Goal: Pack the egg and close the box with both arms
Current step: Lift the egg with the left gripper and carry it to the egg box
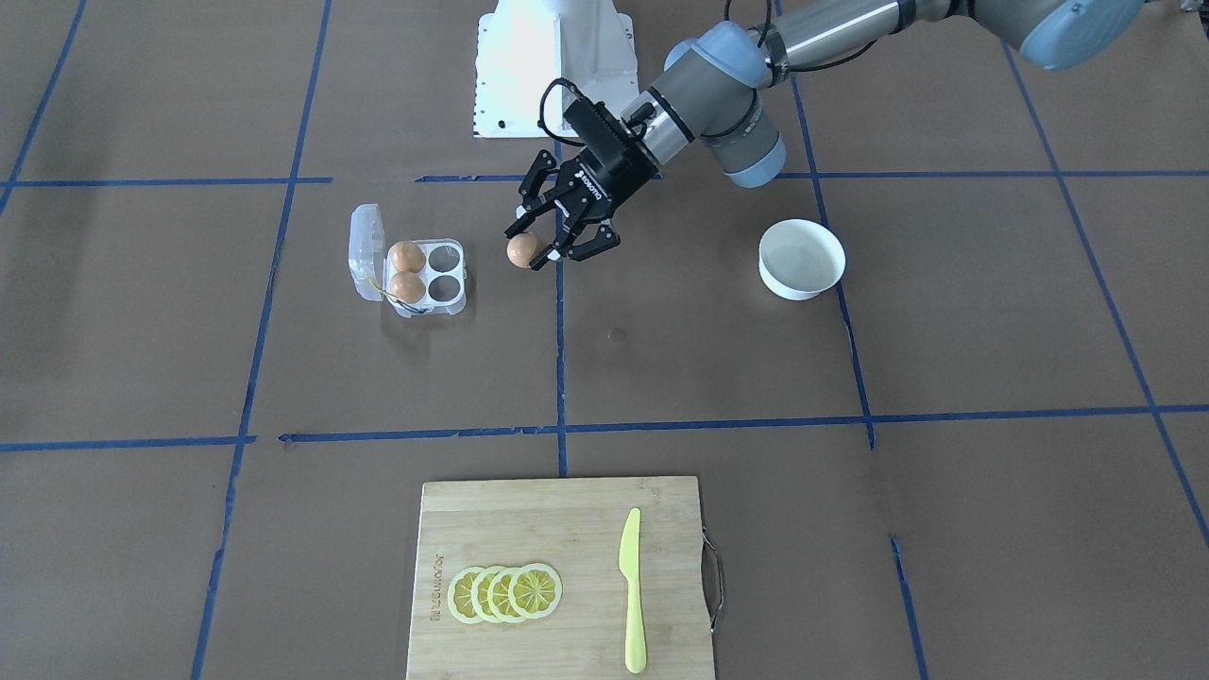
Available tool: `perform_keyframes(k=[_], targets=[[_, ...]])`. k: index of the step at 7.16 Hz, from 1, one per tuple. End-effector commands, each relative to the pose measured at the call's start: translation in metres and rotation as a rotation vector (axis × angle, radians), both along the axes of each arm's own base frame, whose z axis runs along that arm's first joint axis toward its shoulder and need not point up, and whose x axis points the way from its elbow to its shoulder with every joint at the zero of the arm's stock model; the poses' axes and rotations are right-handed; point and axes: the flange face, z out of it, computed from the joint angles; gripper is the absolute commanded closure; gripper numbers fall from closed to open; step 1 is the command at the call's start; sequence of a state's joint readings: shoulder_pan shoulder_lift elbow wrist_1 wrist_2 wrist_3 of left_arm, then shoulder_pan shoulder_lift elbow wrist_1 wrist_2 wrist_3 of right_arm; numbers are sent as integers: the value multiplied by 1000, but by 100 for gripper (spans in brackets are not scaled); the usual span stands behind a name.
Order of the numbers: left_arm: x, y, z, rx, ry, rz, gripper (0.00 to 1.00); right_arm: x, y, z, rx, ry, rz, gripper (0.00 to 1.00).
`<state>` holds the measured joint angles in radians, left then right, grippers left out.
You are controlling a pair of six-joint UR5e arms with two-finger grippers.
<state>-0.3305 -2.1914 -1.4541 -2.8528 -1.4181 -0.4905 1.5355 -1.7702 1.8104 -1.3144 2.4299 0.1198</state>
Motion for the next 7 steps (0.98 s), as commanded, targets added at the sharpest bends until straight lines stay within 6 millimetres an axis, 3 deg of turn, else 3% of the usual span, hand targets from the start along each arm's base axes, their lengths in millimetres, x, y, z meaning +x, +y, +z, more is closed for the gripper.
perform_keyframes(k=[1,3,5,7], targets=[[45,20,-13,41,-9,-3,100,0,0,0,0,0,0,0],[76,37,-25,44,4,10,100,0,0,0,0,2,0,0],[100,40,-30,41,-19,21,100,0,0,0,1,2,0,0],[108,42,-34,40,-22,25,83,0,0,0,1,2,0,0]])
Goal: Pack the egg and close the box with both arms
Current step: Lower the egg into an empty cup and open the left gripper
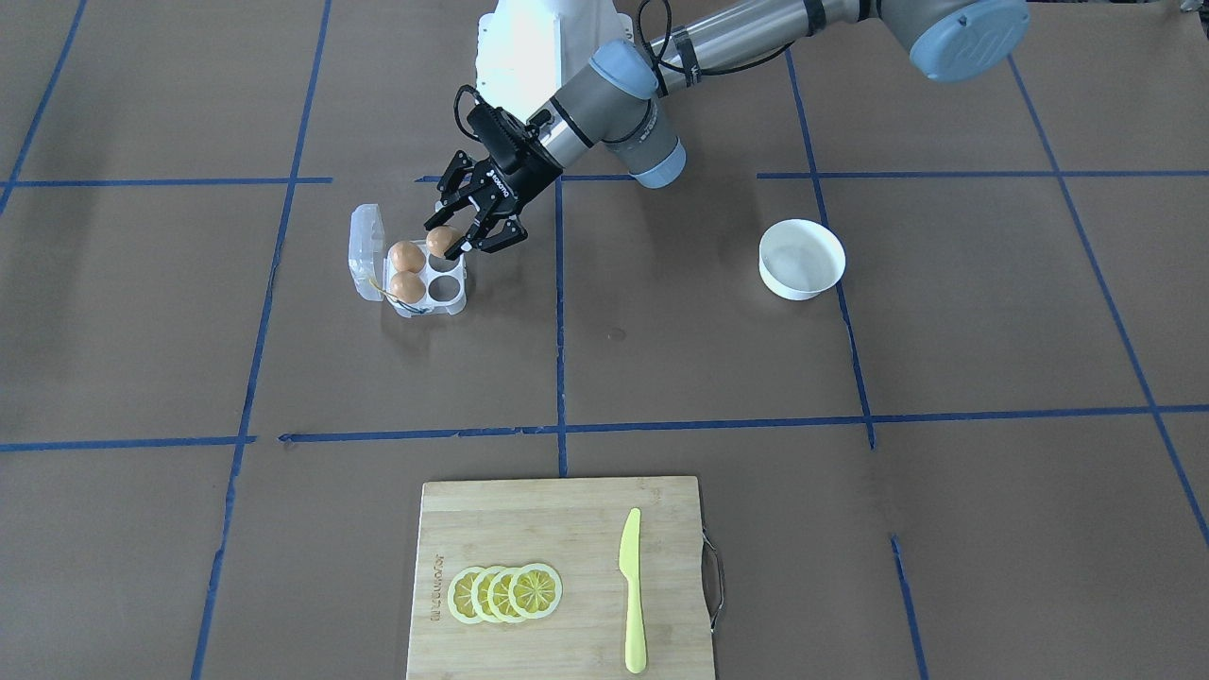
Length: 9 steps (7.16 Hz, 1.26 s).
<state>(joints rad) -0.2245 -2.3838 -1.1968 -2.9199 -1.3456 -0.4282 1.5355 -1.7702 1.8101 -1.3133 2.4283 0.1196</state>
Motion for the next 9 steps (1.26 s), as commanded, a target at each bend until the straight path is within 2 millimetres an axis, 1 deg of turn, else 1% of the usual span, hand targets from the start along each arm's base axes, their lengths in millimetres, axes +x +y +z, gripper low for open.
perform_keyframes(k=[1,2,3,4,5,9], targets=[[10,3,-9,0,0,6,80,0,0,0,-1,-1,0,0],[10,3,-10,0,0,6,79,0,0,0,0,0,0,0],[10,3,-11,1,2,6,52,0,0,0,0,0,0,0],[10,3,-13,24,-6,1,23,0,0,0,0,0,0,0],[9,3,-14,29,-4,0,17,0,0,0,-1,0,0,0],[4,2,-20,33,10,-1,16,0,-1,-1,1,0,1,0]])
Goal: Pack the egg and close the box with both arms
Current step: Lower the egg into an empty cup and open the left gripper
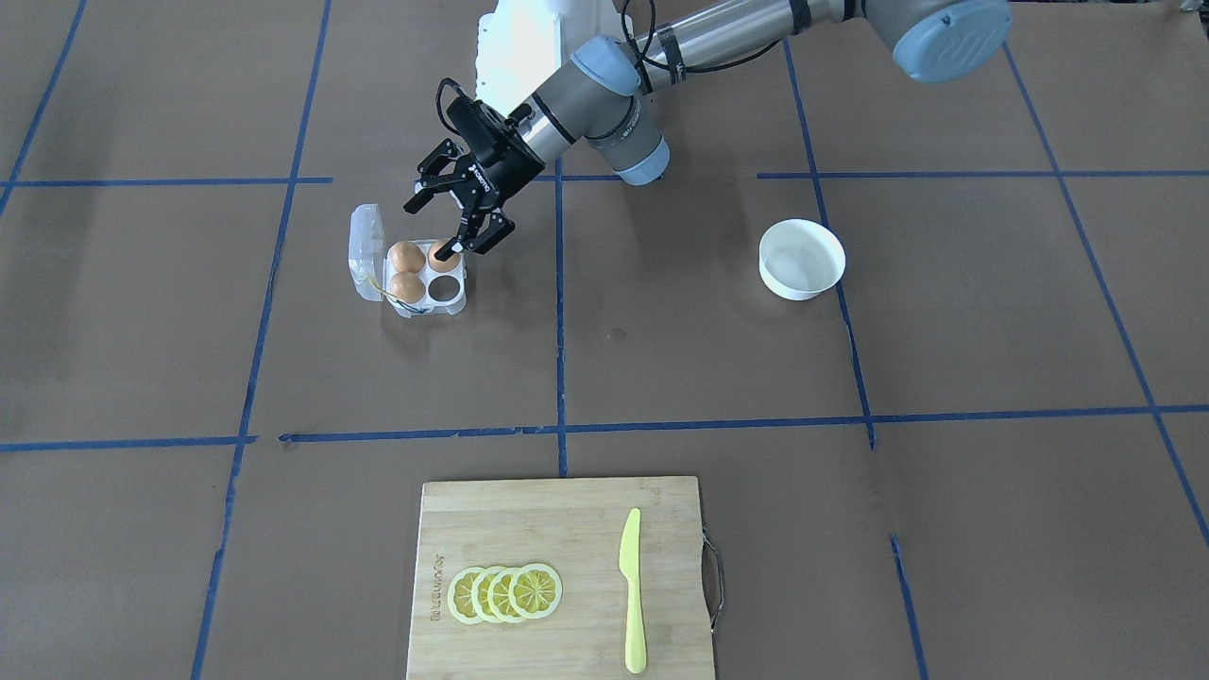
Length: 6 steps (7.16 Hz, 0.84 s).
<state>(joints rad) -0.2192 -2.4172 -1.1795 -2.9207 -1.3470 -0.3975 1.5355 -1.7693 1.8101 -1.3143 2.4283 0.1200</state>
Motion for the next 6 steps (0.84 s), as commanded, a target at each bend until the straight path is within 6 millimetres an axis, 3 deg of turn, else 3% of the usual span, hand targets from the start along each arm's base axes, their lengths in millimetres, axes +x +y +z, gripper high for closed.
perform_keyframes(k=[1,2,3,5,6], targets=[[-16,-2,-10,5,36,-2,16,0,0,0,1,0,0,0],[-23,-1,-4,0,39,-1,16,0,0,1,-1,0,0,0],[-28,-6,1,-4,38,-12,0,0,0,1,-2,0,0,0],[-51,-36,-7,-3,7,-22,0,0,0,3,-7,0,1,0],[-76,-46,-2,-16,-63,-6,0,0,1,3,-8,-1,0,0]])
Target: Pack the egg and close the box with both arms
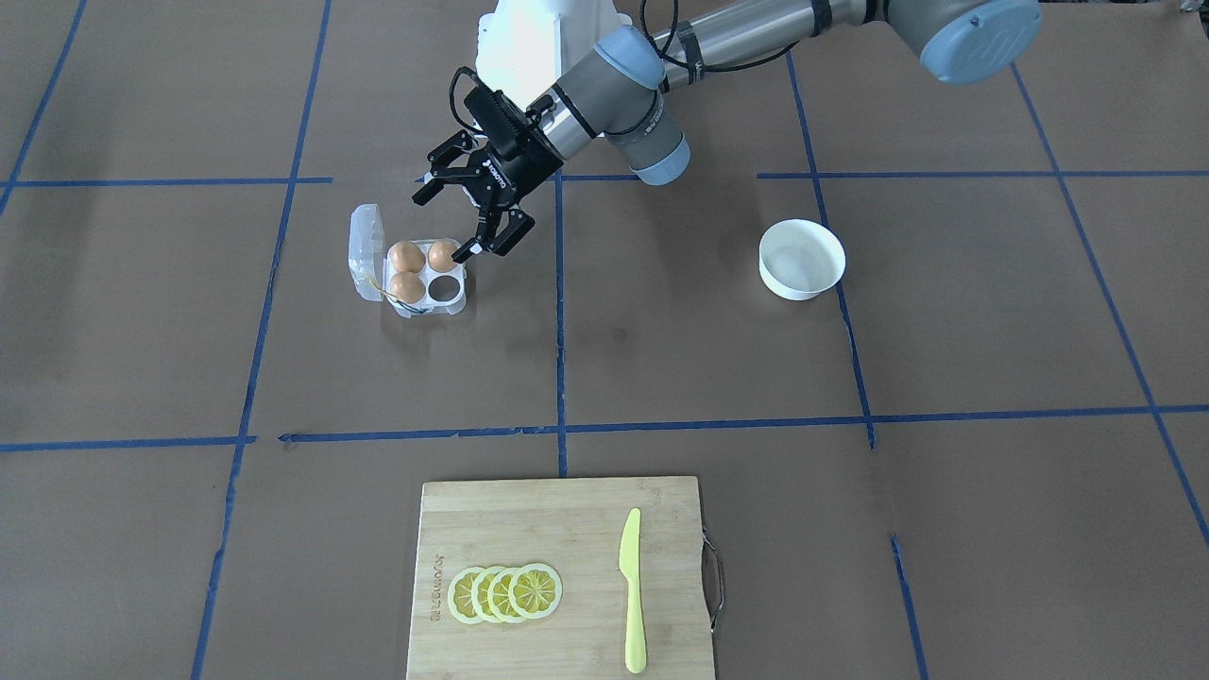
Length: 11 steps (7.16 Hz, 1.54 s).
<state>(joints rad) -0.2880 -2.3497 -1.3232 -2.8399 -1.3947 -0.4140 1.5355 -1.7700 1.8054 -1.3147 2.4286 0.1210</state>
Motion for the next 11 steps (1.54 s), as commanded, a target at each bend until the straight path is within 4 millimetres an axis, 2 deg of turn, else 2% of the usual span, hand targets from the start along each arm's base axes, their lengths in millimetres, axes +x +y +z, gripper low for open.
perform_keyframes(k=[1,2,3,4,5,6,7,8,9,10,11], targets=[[-56,-27,8,-45,-169,13,0,0,0,2,-3,0,0,0],[-87,-37,2,-76,-252,50,0,0,-1,1,-2,0,0,0],[-130,-44,4,-125,-346,83,0,0,-1,0,0,0,0,0],[-166,-69,11,-196,-450,43,0,0,-1,1,-2,0,0,0],[-202,-105,32,-262,-565,-9,0,0,-1,2,-2,1,-1,0],[-248,-142,61,-256,-647,-35,0,0,0,5,-8,1,-1,0],[-310,-178,101,-221,-731,-49,0,0,0,4,-7,1,-1,0],[-385,-209,139,-184,-813,-65,0,0,0,4,-7,1,-1,0],[-457,-224,180,-190,-871,-86,0,0,0,4,-4,-1,-2,0],[-529,-228,218,-289,-868,-129,0,0,0,3,-3,-4,-3,0],[-565,-212,275,-399,-880,-109,0,0,-1,2,-1,-5,-3,0]])
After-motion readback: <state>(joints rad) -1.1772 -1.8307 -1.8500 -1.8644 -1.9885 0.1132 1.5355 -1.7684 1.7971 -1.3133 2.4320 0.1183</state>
